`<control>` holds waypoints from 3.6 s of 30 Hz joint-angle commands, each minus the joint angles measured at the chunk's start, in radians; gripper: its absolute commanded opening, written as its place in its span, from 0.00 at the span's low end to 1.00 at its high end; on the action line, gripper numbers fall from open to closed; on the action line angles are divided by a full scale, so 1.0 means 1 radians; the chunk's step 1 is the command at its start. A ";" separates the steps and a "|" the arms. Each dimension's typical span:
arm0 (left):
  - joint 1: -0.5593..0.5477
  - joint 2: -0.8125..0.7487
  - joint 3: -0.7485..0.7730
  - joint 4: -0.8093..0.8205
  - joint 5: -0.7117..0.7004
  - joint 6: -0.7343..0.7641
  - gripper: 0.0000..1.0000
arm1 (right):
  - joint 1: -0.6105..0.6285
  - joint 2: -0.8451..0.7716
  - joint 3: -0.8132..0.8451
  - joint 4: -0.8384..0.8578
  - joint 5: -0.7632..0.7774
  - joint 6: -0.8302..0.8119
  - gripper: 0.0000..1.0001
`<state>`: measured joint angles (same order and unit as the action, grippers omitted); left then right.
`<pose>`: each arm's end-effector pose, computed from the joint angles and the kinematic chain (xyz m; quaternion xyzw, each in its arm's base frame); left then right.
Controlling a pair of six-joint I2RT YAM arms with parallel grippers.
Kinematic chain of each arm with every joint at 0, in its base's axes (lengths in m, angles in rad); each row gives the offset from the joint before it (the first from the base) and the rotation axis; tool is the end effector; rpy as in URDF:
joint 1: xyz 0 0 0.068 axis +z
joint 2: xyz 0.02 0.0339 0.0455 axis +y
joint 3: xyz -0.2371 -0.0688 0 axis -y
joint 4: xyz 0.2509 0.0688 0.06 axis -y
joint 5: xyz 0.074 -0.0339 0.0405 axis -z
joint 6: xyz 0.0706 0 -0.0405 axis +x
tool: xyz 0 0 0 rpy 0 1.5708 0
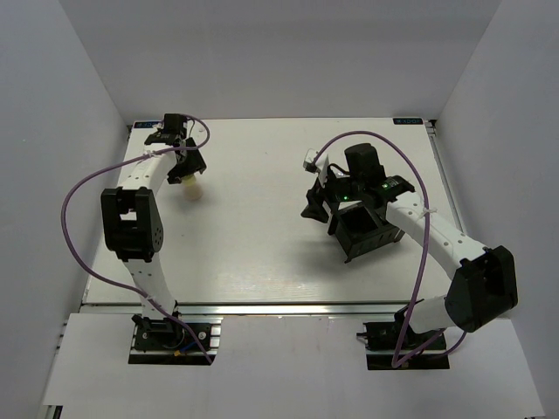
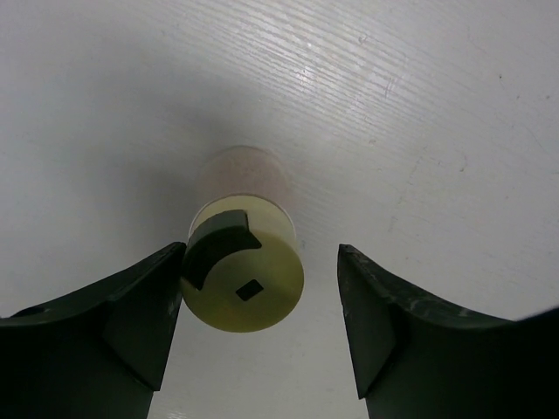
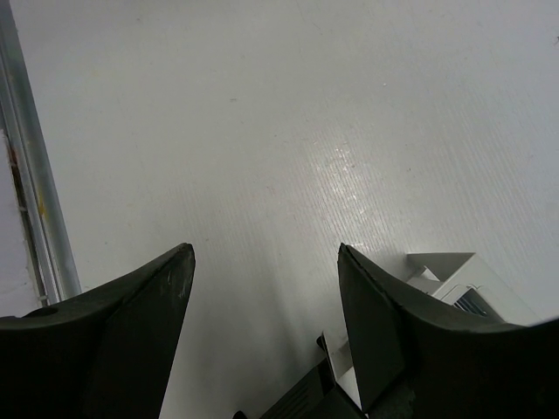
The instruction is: Organize the condiment bottles
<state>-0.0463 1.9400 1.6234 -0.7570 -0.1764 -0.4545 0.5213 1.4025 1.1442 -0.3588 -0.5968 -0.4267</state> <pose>0.4312 -0.0076 0.1874 -0.2169 0.9411 0.0220 0.2586 0.2804 0.2068 0.2646 -0.5077 0.6940 0.2816 0.4259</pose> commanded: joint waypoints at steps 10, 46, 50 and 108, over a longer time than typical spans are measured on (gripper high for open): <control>0.005 -0.035 -0.003 -0.002 -0.026 -0.004 0.59 | 0.000 -0.005 -0.003 0.037 0.020 -0.015 0.72; -0.509 -0.400 0.058 0.114 0.499 0.043 0.00 | -0.286 -0.255 0.134 0.173 0.238 0.442 0.00; -0.582 -0.306 0.189 0.093 0.509 0.050 0.00 | -0.325 -0.293 0.097 0.179 0.275 0.431 0.00; -0.903 0.234 0.570 -0.107 0.351 0.226 0.50 | -0.573 -0.399 -0.179 0.224 0.282 0.510 0.00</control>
<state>-0.9474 2.1891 2.1937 -0.8818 0.2111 -0.2478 -0.0456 1.0180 0.9653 -0.1806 -0.2985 0.0959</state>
